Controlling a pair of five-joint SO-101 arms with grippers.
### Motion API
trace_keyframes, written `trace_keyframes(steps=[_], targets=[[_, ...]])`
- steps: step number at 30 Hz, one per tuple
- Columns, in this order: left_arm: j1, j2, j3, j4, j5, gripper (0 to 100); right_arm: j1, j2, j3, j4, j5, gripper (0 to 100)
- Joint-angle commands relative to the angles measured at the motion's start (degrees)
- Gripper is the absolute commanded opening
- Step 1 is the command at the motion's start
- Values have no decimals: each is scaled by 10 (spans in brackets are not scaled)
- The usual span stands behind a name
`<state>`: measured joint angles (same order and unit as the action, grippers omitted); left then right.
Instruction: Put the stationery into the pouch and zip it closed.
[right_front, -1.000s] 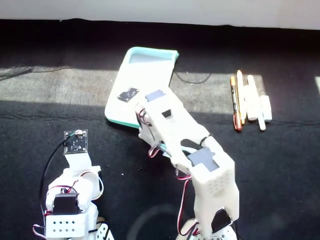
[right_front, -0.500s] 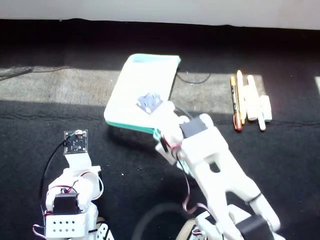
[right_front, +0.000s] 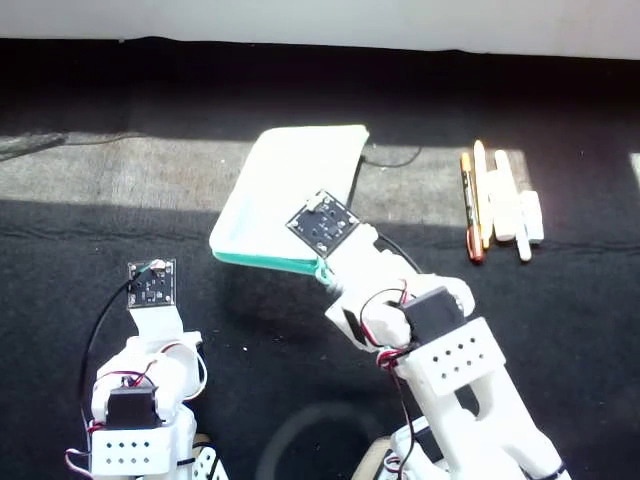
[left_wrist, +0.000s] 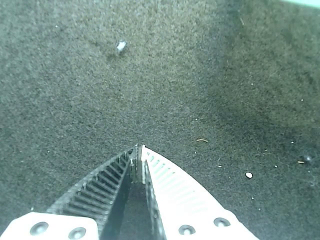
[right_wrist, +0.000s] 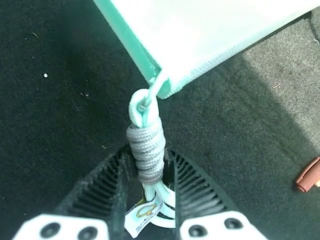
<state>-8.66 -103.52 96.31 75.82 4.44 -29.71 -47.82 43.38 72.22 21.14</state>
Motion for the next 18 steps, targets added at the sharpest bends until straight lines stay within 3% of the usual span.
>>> trace_keyframes(steps=[1, 5, 10, 12, 16, 18], targets=[[30, 0, 8, 0, 3, 11, 7, -16, -7, 2, -2, 5], [63, 0, 8, 0, 2, 11, 7, -21, -28, 3, -2, 5], [51, -1, 3, -18, -4, 14, 7, -17, -85, 47, -1, 5], [19, -1, -4, -62, -66, 14, 7, -20, -122, 74, -1, 5], [-64, -1, -14, -153, -296, 106, 16, -16, -215, 123, -1, 5], [-100, -1, -19, -177, -316, 170, 39, -16, -260, 124, -1, 5]])
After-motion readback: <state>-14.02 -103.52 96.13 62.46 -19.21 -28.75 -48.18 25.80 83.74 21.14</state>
